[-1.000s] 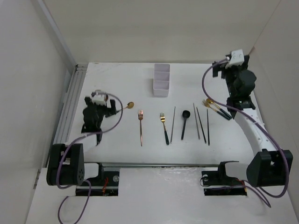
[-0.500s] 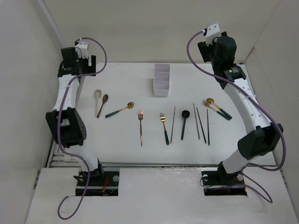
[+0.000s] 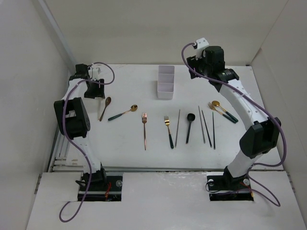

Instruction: Sort the eating utensils into containers

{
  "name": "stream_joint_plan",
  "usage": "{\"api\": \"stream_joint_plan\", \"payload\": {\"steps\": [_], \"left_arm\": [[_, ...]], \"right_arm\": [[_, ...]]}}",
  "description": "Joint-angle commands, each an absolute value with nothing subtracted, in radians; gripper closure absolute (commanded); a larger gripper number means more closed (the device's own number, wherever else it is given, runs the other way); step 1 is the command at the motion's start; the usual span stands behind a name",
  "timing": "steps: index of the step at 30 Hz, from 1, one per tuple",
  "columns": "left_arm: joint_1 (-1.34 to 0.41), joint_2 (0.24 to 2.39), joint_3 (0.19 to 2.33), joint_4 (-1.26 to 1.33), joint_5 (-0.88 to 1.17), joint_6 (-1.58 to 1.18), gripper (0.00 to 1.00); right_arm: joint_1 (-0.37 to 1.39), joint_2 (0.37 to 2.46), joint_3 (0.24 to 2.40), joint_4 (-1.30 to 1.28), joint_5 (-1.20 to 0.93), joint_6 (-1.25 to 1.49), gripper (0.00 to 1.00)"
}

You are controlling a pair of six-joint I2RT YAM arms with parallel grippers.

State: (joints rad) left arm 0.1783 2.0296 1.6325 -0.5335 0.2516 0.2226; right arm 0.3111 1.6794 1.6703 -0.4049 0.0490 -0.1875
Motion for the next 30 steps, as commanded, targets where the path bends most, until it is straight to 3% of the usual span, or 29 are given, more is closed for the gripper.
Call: {"api": "stream_joint_plan", "payload": {"steps": [1,5,13,24,30], "left_arm": [[0.181,2.006,1.608,-0.517,0.249,0.224,0.43],[0.181,2.016,1.563,-0.506,0.206,0.235,0.52],[0.181,2.028,1.516,-0.465,0.175,0.256,0.55],[0.181,2.048,1.525,-0.407,0.196,0.2,0.98],[0.181,2.046,1.561,-0.426,0.218,0.172,1.0]], "right_arm": [[0.347,1.689,1.669,-0.407,0.032,-0.141,0.32],[0.357,1.689,1.669,-0.416,0.044,-0.141,0.32],[0.376,1.68,1.669,-0.416,0.054,-0.141,0.32],[0.385,1.651,1.649,-0.416,0.064,-0.141,0.33],[0.385,1.62,1.618,-0.407,0.074,-0.141,0.33]]}}
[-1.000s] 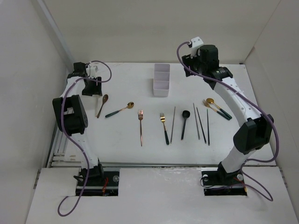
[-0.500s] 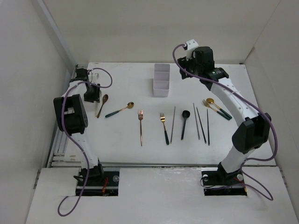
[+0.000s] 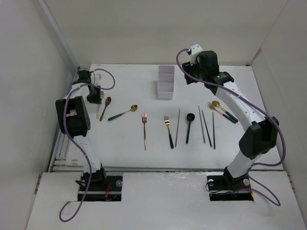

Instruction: Sort the eating utensils into containers

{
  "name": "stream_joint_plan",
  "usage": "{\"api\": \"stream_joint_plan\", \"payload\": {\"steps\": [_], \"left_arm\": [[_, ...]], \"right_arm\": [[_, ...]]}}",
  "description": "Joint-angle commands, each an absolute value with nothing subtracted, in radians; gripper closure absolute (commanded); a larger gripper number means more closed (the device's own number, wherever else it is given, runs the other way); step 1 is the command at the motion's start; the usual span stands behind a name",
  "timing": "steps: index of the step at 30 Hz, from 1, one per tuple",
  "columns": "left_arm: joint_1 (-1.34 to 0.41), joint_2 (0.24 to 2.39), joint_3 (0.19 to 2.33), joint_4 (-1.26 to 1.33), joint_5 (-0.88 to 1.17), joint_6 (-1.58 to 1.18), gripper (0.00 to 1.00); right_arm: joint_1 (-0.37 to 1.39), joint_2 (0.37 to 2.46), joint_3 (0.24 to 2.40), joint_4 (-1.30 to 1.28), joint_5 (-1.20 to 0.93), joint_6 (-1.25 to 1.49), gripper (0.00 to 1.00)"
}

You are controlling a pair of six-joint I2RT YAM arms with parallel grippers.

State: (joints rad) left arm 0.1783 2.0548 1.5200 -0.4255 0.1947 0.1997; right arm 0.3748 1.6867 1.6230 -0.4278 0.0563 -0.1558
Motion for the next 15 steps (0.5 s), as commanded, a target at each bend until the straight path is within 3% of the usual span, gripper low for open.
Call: {"api": "stream_joint_plan", "payload": {"steps": [1,8,12,15], "left_arm": [[0.181,2.037,1.572,-0.426,0.242,0.163,1.0],[0.147,1.869,1.811,-0.359,0.293,0.028,1.0],[0.091,1.728,1.81,-0.169,0.4,-0.067,1.0],[0.011,1.619,1.746,-0.016,0.448,-0.077,1.0]], "right_arm": [[0.385,1.62,1.618,-0.407,0.074,-0.141,0.35],[0.405,1.548,1.56,-0.275,-0.066,-0.124,0.33],[0.483,1.493,1.508,-0.037,-0.119,-0.06,0.32],[0.556,1.518,1.529,0.11,-0.199,-0.044,0.25]]}}
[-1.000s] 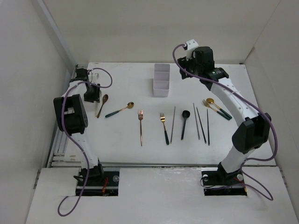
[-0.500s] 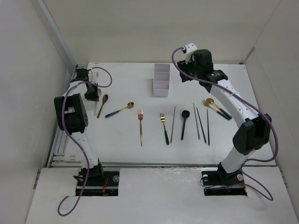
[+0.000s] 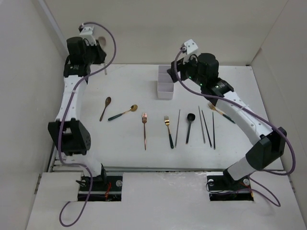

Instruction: Sort the eating utensils into containers

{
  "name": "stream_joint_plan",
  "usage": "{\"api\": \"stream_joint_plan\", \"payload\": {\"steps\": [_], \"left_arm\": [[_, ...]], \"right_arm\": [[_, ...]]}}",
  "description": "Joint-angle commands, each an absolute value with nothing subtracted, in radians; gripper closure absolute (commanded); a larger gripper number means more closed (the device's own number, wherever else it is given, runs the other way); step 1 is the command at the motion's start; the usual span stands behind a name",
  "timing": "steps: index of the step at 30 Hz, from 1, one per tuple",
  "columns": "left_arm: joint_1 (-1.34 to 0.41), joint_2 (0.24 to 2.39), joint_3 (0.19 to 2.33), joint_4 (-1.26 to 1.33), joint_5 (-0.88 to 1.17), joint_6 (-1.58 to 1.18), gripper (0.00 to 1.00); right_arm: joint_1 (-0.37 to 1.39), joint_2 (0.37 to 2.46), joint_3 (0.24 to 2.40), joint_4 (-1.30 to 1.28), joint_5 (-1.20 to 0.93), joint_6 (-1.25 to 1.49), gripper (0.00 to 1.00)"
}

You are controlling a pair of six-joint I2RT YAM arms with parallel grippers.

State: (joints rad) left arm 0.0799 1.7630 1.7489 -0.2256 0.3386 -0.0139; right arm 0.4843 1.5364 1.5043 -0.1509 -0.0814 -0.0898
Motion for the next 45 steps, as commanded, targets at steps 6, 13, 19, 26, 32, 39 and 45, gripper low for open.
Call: {"api": "stream_joint_plan", "payload": {"steps": [6,13,19,26,32,39,45], "left_arm": [[-0.127,1.528,1.666,0.133,0.482,-0.228,1.0],[-0.215,1.519,1.657,0.143,0.514,-0.245,1.0],[-0.249,1.519,1.637,0.143,0.514,-0.227,1.0],[-0.259,1.5,1.609,0.109,0.499,-0.227,1.0],[-0.259,1.489,1.58,0.109,0.509,-0.238,1.0],[-0.278,1.471,1.546,0.121,0.518,-0.271,1.0],[-0.278,1.471,1.537,0.143,0.518,-0.281,1.0]], "right_arm": [[0.635,1.724,1.767,0.137,-0.376,0.003,0.23],[0.672,1.798,1.835,0.196,-0.373,0.049,0.23],[0.672,1.828,1.844,0.206,-0.331,0.072,0.25],[0.672,1.844,1.822,0.206,-0.219,0.106,0.38],[0.672,1.853,1.822,0.206,-0.207,0.106,0.55],[0.672,1.896,1.855,0.206,-0.279,0.115,0.58],[0.672,1.916,1.864,0.206,-0.32,0.115,0.64]]}}
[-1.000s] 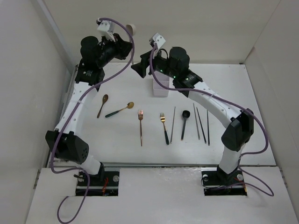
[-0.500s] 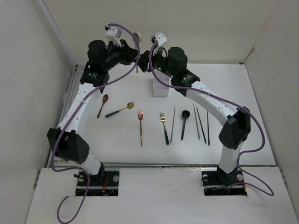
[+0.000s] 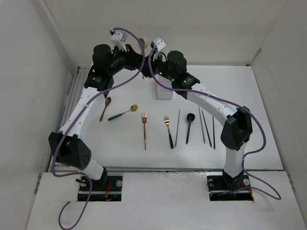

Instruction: Sort the eating utensils into containers

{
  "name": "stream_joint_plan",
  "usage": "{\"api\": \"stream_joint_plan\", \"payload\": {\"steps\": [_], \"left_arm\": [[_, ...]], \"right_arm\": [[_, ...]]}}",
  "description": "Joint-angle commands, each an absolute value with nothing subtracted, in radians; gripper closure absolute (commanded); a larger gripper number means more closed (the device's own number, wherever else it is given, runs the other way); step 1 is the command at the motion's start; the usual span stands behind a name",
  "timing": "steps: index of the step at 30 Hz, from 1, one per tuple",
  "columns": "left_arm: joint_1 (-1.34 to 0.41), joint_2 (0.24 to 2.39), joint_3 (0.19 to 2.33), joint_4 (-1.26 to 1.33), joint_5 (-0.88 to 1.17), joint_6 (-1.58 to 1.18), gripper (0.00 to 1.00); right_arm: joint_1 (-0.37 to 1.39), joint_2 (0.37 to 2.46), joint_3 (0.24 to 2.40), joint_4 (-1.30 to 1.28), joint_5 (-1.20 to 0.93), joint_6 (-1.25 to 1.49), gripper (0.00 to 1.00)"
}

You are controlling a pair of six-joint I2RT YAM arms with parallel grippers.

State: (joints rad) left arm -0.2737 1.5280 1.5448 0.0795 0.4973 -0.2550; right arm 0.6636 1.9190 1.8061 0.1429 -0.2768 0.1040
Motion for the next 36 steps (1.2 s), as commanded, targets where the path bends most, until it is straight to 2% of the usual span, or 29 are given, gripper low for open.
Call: {"api": "stream_joint_plan", "payload": {"steps": [1,4,7,8,11,12,23,27,32,34,36], "left_arm": [[-0.287,1.471,1.523,0.143,0.518,-0.281,1.0],[-0.296,1.46,1.49,0.132,0.509,-0.29,1.0],[-0.296,1.45,1.454,0.112,0.482,-0.278,1.0],[-0.296,1.441,1.454,0.112,0.471,-0.269,0.91],[-0.296,1.44,1.445,0.091,0.48,-0.226,0.41],[-0.296,1.44,1.445,0.091,0.48,-0.216,0.01],[-0.225,1.431,1.384,0.112,0.289,-0.167,0.0],[-0.206,1.431,1.316,0.103,0.172,-0.111,0.0],[-0.196,1.431,1.261,0.103,0.06,-0.058,0.0],[-0.187,1.44,1.249,0.103,0.048,-0.049,0.0],[-0.187,1.451,1.249,0.103,0.038,-0.04,0.0]], "right_arm": [[0.663,1.916,1.864,0.206,-0.321,0.115,0.69],[0.663,1.916,1.864,0.206,-0.307,0.124,0.98],[0.663,1.907,1.864,0.206,-0.281,0.124,1.0],[0.654,1.907,1.864,0.206,-0.281,0.124,1.0],[0.629,1.917,1.864,0.206,-0.29,0.124,1.0],[0.62,1.93,1.864,0.206,-0.29,0.124,1.0],[0.4,2.068,1.859,0.308,-0.333,0.124,1.0],[0.373,2.098,1.758,0.526,-0.367,0.124,1.0],[0.341,2.16,1.605,1.033,-0.399,0.124,1.0],[0.33,2.216,1.594,1.142,-0.42,0.133,1.0],[0.33,2.246,1.646,1.14,-0.43,0.133,1.0]]}}
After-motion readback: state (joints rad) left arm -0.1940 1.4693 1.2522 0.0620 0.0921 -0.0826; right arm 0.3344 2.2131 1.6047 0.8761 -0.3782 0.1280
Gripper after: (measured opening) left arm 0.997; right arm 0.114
